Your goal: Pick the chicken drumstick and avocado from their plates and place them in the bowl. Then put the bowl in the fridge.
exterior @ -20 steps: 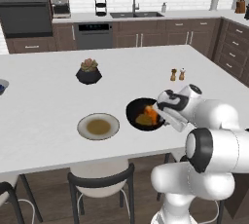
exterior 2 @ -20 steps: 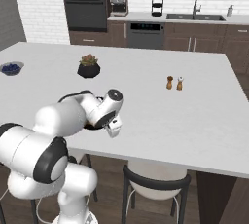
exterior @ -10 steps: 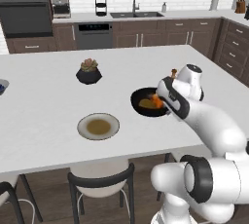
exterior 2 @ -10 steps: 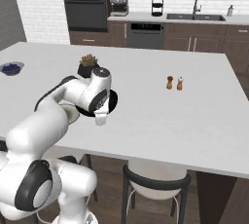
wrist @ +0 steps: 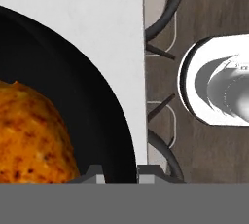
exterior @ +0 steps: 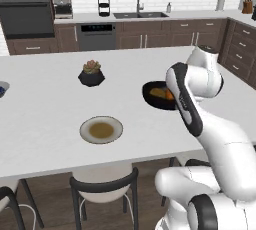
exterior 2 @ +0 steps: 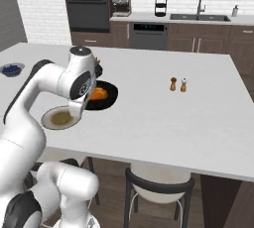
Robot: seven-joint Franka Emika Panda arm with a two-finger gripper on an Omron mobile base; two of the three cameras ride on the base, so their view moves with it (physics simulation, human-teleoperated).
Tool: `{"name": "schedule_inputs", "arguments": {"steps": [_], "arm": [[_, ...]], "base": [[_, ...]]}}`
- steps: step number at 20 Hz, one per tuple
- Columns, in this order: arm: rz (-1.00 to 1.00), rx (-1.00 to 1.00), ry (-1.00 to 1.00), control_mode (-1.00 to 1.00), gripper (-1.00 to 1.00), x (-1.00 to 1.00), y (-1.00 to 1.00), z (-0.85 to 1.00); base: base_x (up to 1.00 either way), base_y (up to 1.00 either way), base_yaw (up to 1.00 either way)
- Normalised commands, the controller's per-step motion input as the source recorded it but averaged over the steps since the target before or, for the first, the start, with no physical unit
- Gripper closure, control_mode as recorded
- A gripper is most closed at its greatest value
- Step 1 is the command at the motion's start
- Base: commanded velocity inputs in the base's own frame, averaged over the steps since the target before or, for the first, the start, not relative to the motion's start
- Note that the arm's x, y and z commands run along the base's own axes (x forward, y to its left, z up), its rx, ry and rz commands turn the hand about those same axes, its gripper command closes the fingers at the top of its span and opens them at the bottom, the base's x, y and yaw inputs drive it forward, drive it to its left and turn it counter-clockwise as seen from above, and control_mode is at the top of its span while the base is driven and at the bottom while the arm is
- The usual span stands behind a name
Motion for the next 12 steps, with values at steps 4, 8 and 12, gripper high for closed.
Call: {"name": "schedule_inputs", "arguments": {"steps": [4,8,12], "arm": [[-0.4,0.11,-0.14,-1.0,1.0,-1.0,0.03,0.22],[-0.15,-0.02,-0.17,-1.0,1.0,-0.97,0.16,0.13],[0.0,-0.16,-0.06,-1.0,1.0,-0.83,0.15,0.1]], "base": [[0.0,0.0,0.0],[0.0,0.0,0.0],[0.0,0.0,0.0]]}}
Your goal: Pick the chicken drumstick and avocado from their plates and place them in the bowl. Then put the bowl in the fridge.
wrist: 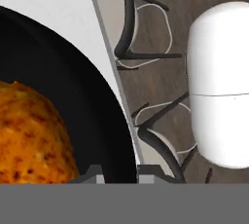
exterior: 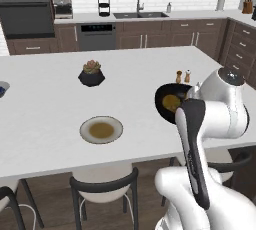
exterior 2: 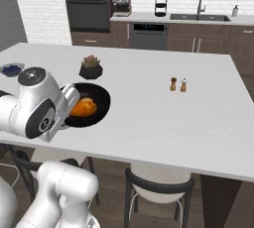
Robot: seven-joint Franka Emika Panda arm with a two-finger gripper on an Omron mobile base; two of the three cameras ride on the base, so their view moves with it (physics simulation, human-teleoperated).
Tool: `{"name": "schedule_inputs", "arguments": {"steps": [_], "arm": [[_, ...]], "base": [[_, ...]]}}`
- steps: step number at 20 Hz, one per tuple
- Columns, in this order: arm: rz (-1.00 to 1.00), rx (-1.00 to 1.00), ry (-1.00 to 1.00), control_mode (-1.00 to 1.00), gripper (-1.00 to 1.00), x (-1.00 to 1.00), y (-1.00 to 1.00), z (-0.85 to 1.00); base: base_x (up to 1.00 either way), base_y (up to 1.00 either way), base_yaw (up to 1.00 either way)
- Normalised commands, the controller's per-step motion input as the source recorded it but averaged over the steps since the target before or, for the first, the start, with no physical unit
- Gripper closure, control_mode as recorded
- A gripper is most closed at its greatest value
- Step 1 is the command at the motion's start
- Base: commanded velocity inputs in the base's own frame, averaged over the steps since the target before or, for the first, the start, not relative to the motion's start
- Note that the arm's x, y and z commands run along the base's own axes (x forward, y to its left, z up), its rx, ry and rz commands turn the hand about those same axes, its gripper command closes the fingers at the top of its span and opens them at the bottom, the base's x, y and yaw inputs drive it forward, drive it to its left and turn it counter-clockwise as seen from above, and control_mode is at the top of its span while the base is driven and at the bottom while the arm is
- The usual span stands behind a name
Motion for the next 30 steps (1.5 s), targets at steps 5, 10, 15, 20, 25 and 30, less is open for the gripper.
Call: {"name": "schedule_inputs", "arguments": {"steps": [5,10,15,20,25,30], "arm": [[0.18,-0.18,0.0,-1.0,1.0,-0.5,0.05,0.29],[0.27,-0.01,0.2,-1.0,1.0,-0.04,0.01,0.07],[0.09,-0.05,0.22,-1.0,1.0,0.02,0.01,-0.09],[-0.06,-0.08,-0.15,-1.0,1.0,-0.22,0.0,-0.24],[-0.07,0.03,-0.18,-1.0,1.0,-0.14,0.0,-0.11],[-0.01,0.16,-0.11,-1.0,1.0,-0.02,-0.07,-0.03]], "base": [[0.0,0.0,0.0],[0.0,0.0,0.0],[0.0,0.0,0.0],[0.0,0.0,0.0],[0.0,0.0,0.0],[0.0,0.0,0.0]]}}
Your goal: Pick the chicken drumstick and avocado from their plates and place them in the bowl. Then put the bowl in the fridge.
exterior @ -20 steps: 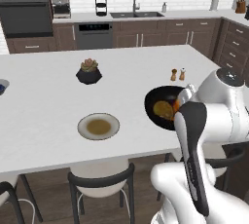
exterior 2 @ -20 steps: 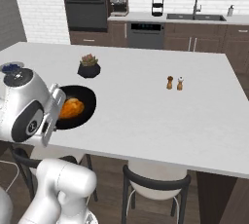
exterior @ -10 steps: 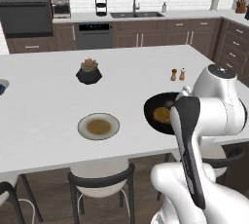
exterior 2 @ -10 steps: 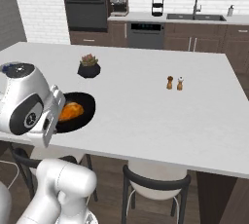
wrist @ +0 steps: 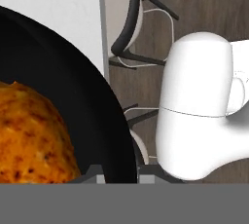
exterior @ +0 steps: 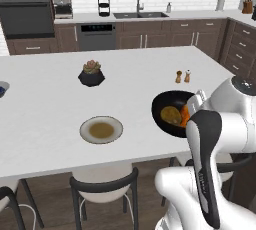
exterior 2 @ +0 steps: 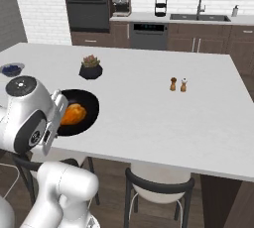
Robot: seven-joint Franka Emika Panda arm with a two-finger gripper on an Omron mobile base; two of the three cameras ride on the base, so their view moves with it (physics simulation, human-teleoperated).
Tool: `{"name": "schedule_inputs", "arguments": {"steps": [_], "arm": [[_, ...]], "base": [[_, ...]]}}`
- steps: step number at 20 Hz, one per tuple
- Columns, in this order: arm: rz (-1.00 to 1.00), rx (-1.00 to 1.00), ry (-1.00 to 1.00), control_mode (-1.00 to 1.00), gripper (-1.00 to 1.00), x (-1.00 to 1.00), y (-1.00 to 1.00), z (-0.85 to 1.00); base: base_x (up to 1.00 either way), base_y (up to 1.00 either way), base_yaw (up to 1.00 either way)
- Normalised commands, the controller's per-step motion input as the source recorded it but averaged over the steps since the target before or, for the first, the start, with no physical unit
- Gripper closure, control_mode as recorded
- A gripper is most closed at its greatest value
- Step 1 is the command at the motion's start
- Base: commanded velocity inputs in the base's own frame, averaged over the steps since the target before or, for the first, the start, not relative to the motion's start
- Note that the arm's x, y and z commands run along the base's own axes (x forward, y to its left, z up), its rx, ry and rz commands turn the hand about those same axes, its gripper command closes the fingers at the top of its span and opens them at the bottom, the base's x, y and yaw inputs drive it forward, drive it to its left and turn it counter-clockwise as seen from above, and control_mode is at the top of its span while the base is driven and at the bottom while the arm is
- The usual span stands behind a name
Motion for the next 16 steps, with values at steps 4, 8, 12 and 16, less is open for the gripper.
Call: {"name": "schedule_inputs", "arguments": {"steps": [4,8,12,16], "arm": [[0.0,0.03,0.0,-1.0,1.0,0.0,-0.05,0.0],[0.0,0.0,0.0,-1.0,1.0,0.0,0.0,0.0],[0.0,0.0,0.0,1.0,1.0,-0.04,0.0,0.0],[0.0,0.0,0.0,1.0,1.0,0.0,0.0,0.0]], "base": [[0.0,0.0,0.0],[0.0,0.0,0.0],[-0.1,0.0,0.0],[-0.55,0.0,-0.06]]}}
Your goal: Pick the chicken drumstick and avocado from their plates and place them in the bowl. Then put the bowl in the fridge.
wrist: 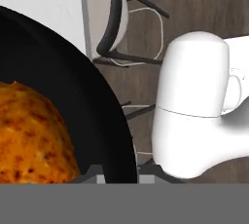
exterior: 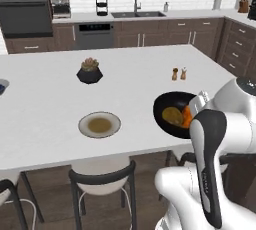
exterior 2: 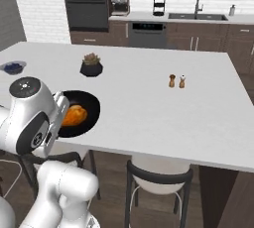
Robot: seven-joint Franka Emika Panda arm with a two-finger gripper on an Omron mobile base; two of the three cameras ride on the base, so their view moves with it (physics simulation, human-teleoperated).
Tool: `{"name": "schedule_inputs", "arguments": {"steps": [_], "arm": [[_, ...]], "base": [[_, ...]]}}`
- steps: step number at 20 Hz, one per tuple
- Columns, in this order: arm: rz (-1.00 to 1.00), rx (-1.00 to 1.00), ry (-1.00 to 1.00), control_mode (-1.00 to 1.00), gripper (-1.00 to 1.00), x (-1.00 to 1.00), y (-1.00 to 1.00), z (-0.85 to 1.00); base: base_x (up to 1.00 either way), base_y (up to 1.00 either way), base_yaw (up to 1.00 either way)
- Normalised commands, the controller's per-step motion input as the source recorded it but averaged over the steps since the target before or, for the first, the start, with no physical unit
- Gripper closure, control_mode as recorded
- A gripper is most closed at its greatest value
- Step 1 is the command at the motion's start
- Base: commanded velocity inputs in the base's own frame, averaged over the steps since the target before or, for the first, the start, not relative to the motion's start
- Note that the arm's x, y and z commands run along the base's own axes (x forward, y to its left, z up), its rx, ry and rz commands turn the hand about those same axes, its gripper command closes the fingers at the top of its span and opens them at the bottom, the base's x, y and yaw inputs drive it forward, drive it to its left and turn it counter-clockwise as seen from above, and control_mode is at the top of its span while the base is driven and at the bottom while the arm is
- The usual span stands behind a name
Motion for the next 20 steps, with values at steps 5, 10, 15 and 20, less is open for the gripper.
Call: {"name": "schedule_inputs", "arguments": {"steps": [5,10,15,20], "arm": [[0.0,0.0,0.0,1.0,1.0,0.0,0.0,0.0],[0.0,0.0,0.0,1.0,1.0,0.0,0.0,0.0],[0.0,0.0,0.0,1.0,1.0,0.0,0.0,0.0],[0.0,0.0,0.0,1.0,1.0,0.0,0.0,0.0]], "base": [[-0.63,0.0,-0.51],[-0.15,-0.12,-0.82],[0.0,-0.23,-0.88],[0.01,-0.38,-0.82]]}}
